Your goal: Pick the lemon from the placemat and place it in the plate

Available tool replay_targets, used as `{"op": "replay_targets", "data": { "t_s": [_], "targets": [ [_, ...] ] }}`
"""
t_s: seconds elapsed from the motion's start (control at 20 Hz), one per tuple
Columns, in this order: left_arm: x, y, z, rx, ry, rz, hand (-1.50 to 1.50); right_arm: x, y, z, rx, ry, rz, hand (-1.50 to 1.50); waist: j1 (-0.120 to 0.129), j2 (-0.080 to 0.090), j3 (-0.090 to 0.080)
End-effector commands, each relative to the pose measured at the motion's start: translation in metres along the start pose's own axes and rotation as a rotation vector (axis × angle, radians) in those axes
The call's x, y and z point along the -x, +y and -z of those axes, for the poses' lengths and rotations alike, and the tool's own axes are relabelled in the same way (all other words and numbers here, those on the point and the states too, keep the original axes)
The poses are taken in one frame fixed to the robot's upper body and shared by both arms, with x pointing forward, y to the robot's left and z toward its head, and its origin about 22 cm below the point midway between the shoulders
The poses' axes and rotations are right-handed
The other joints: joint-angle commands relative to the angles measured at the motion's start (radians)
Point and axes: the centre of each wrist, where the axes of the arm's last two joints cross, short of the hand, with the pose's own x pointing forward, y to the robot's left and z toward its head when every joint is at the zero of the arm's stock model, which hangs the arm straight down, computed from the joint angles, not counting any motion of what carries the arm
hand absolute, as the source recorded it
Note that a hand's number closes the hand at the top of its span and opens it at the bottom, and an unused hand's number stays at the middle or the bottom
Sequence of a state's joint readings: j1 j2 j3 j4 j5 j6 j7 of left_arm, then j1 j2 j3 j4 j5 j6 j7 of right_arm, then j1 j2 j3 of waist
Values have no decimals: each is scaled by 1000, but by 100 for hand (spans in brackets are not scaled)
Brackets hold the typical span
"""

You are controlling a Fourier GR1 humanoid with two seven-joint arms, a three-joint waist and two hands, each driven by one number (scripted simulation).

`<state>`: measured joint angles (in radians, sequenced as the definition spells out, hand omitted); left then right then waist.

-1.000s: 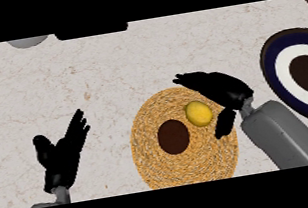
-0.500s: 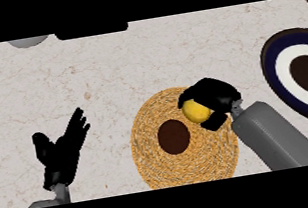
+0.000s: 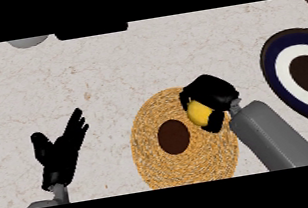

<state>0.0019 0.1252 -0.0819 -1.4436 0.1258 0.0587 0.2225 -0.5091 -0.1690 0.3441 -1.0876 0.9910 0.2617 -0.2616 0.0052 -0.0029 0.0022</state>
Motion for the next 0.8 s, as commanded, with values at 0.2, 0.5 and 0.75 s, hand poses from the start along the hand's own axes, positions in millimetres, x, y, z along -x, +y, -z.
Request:
{"op": "replay_targets", "data": {
  "t_s": [0.2, 0.5, 0.75],
  "targets": [
    [22, 11, -10, -35, 45, 0, 0, -13, -13, -3, 518, 278, 195, 150, -34, -9, -2],
    [11, 20, -9, -57, 43, -14, 0, -21, -24, -22, 1002, 635, 217, 150, -61, -24, -4],
    [9, 7, -4, -33, 42, -12, 0, -49, -25, -29, 1265, 771, 278, 150, -31, -11, -4]
  ]
}}
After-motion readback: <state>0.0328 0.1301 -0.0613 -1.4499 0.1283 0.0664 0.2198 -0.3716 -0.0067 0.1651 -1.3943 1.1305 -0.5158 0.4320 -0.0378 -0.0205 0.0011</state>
